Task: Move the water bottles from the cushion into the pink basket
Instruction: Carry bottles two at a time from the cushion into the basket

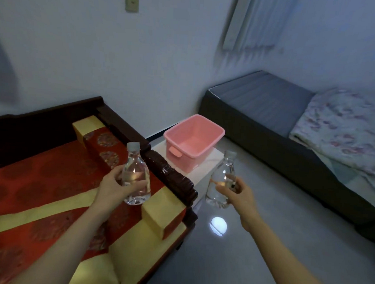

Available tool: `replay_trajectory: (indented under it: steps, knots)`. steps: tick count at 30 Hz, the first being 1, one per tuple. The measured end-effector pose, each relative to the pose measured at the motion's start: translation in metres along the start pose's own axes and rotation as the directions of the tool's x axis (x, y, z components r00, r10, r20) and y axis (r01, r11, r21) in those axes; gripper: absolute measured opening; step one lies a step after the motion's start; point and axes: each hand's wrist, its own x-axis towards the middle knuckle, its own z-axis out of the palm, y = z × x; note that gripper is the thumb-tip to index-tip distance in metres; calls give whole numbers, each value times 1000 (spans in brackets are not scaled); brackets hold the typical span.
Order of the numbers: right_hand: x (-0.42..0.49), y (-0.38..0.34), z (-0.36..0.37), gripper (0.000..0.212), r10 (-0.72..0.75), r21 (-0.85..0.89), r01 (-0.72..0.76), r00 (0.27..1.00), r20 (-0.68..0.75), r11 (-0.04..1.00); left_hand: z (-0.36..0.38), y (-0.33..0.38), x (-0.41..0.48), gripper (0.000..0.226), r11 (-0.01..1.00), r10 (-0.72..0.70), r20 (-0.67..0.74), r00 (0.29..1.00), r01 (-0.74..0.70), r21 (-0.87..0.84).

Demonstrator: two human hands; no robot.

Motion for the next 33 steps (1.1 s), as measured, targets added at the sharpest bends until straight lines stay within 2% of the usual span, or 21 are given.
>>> replay_trajectory:
  steps: [5, 8, 16, 20, 25, 28, 33]
  knots:
    - [104, -14, -26, 43, -13, -15, 13, 999, 32, 1000, 61, 5, 81, 51, 1000, -9, -32, 999, 9, -7]
    - [161, -26, -44, 38, -4, -36, 6, 999, 54, 999, 96, 15, 125, 53, 999, -37, -39, 999, 37, -6]
    - [295, -32, -100, 35, 23, -49, -17, 992, 127, 999, 180, 38, 217, 76, 998, -23, -92, 996, 28, 52]
    - [385, -35, -127, 42, 8, -79, 12, 968, 252, 997, 229, 37, 257, 74, 998, -21, -222, 975, 34, 55]
    - [498, -42, -153, 49, -11, -171, 86, 918, 397, 982, 287, 30, 292, 70, 995, -74, -401, 913, 95, 32]
    - [528, -41, -151, 56, -8, -188, 94, 910, 415, 978, 298, 28, 300, 71, 992, -81, -431, 899, 116, 55]
    - [598, -36, -128, 46, -1, -199, 106, 884, 467, 974, 324, 19, 336, 71, 983, -149, -511, 846, 184, 19]
